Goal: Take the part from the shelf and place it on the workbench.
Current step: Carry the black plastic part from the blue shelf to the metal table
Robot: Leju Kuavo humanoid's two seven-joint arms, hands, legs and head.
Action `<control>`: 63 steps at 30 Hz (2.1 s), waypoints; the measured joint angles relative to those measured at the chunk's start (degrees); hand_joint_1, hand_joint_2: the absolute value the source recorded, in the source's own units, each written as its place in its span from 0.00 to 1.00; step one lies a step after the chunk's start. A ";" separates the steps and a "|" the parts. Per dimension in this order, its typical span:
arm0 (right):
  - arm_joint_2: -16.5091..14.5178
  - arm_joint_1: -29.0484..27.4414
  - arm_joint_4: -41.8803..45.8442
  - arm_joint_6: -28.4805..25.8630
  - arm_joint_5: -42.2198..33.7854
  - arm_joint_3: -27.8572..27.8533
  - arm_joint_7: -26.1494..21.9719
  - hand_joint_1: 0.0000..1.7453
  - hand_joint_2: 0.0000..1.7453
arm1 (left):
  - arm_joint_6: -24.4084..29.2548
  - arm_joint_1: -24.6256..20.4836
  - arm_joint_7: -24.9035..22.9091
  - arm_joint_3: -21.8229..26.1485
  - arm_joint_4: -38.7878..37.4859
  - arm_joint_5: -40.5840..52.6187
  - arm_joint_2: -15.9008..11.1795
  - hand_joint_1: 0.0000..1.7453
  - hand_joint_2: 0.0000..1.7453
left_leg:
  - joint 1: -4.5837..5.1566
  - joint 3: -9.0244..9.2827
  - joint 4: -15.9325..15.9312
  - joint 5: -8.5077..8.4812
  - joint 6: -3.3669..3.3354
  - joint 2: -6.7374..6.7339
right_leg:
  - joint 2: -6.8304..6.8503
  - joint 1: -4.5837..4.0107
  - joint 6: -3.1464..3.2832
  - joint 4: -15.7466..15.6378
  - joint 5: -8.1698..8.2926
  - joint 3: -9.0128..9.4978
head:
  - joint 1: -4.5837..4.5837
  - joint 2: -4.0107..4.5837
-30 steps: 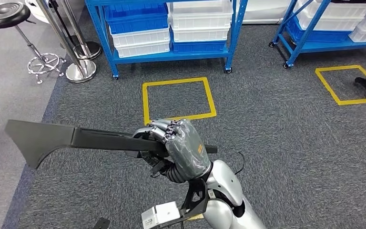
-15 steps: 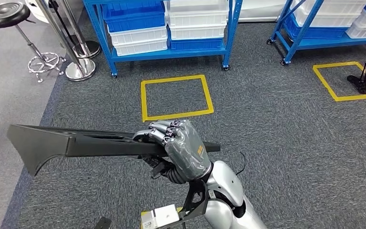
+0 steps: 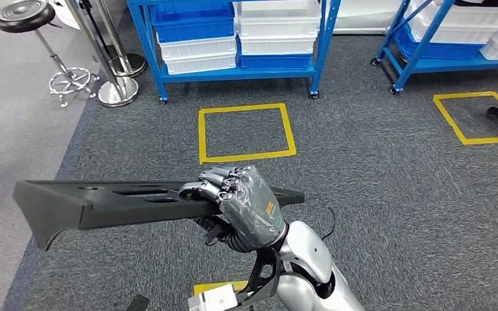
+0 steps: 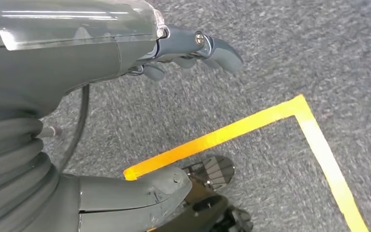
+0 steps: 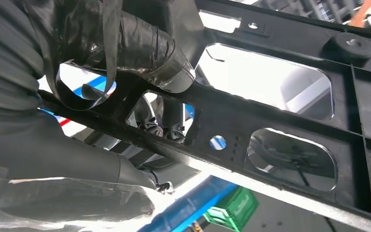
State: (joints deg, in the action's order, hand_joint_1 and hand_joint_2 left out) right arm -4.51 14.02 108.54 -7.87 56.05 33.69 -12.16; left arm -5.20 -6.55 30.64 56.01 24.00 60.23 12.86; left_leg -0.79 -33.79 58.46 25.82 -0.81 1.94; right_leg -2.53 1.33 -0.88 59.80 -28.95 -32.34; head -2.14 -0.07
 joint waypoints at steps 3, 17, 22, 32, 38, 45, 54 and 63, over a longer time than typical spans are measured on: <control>0.05 0.09 0.00 -0.16 0.08 0.26 0.01 1.00 1.00 | 0.07 0.09 0.09 -0.03 0.00 -0.04 -0.04 0.00 1.00 | -0.25 -0.68 0.13 -0.18 1.06 0.57 | 1.18 -0.19 1.22 -0.32 0.57 -0.29 | 0.00 -0.01; 0.05 0.51 0.00 -0.50 0.93 0.34 0.01 1.00 1.00 | 0.41 0.07 0.17 -0.19 -0.12 -0.04 -0.23 0.00 1.00 | 0.85 1.04 -0.41 1.11 -0.07 -5.14 | 8.14 -1.41 1.53 -0.75 1.27 -0.70 | -0.01 -0.01; 0.33 0.45 0.27 -0.80 1.50 0.34 0.14 1.00 1.00 | 0.61 0.23 0.15 -0.39 -0.34 0.16 -0.22 0.00 1.00 | 0.22 0.78 -1.19 -0.03 -1.48 -2.31 | 3.45 -0.89 0.28 8.33 -4.51 -4.70 | 0.02 -0.01; 1.31 -0.67 1.32 -1.57 2.97 0.33 1.08 1.00 1.00 | 1.07 0.02 -0.04 -1.61 -0.80 0.95 -0.36 0.00 1.00 | 0.11 -0.73 0.22 -0.14 0.03 4.31 | -1.45 -0.62 1.22 0.03 1.01 -1.21 | 0.01 0.00; 1.63 -1.36 2.32 -1.86 3.92 0.33 1.37 1.00 1.00 | 1.15 -0.11 -0.40 -2.36 -0.88 1.46 -0.56 0.00 1.00 | -0.01 -6.10 11.18 5.83 1.78 -0.88 | 2.81 -0.34 2.53 -1.02 1.44 -0.62 | -0.23 -0.01; 2.36 -3.20 3.77 -2.73 5.42 0.33 2.19 1.00 1.00 | 1.43 -0.07 -1.26 -3.28 -1.04 2.65 -0.64 0.00 1.00 | 0.30 -0.29 0.94 0.48 1.15 -4.60 | 7.19 -0.79 1.87 -0.86 0.82 -0.21 | -0.22 -0.02; 3.84 -7.14 7.36 -4.79 6.25 0.09 2.54 1.00 1.00 | 2.22 -0.25 -2.98 -5.78 -1.05 4.54 -0.78 0.00 1.00 | 0.25 0.47 -1.41 -0.52 -1.47 -0.72 | 2.85 -0.60 -0.05 12.44 -6.76 -5.91 | -0.20 0.00; 4.80 -8.48 8.55 -4.85 6.28 -0.14 2.71 1.00 1.00 | 2.24 -0.34 -3.17 -7.04 -1.05 4.64 -0.75 0.00 1.00 | 0.23 -0.72 0.06 -0.21 0.08 5.42 | -1.02 -0.33 0.91 0.06 0.98 -1.12 | -0.20 0.00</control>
State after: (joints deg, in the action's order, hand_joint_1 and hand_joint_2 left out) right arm 0.29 5.55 117.09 -12.72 62.33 33.56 -9.45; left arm -2.96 -6.89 27.47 48.97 22.95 64.87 12.11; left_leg -0.56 -34.50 58.51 25.61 -0.73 7.35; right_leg -3.55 1.00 0.03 59.86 -27.97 -33.45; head -2.34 -0.07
